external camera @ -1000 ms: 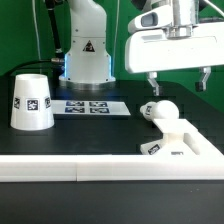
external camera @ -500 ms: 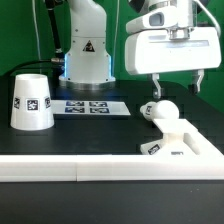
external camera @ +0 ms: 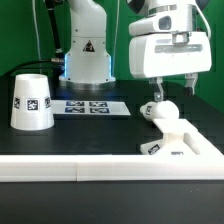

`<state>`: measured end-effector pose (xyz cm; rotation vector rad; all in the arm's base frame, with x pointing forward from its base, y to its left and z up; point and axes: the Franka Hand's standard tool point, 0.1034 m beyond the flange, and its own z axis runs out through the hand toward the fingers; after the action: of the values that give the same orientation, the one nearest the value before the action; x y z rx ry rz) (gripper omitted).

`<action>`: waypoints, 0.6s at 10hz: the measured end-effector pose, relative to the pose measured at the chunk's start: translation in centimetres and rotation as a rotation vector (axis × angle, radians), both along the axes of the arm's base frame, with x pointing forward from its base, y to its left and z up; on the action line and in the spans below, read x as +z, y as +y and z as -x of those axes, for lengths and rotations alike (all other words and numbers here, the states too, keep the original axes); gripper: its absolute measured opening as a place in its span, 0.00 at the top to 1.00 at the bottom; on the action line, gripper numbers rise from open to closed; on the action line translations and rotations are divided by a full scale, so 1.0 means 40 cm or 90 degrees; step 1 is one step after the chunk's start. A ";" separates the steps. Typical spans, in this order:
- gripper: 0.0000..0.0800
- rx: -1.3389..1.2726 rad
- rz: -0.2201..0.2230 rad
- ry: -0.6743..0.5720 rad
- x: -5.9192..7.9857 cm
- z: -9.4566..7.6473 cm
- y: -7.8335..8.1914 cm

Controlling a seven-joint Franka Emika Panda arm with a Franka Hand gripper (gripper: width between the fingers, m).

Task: Assemble lamp

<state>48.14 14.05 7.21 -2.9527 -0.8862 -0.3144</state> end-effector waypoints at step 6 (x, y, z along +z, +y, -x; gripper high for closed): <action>0.13 -0.005 0.082 0.239 -0.022 0.038 0.013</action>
Offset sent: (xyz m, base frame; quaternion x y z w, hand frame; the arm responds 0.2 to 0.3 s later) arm 0.0019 -0.0071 -0.0097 0.0068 -0.1105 -0.0143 0.9937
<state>46.61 14.57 6.32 -2.9769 -0.8693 0.3004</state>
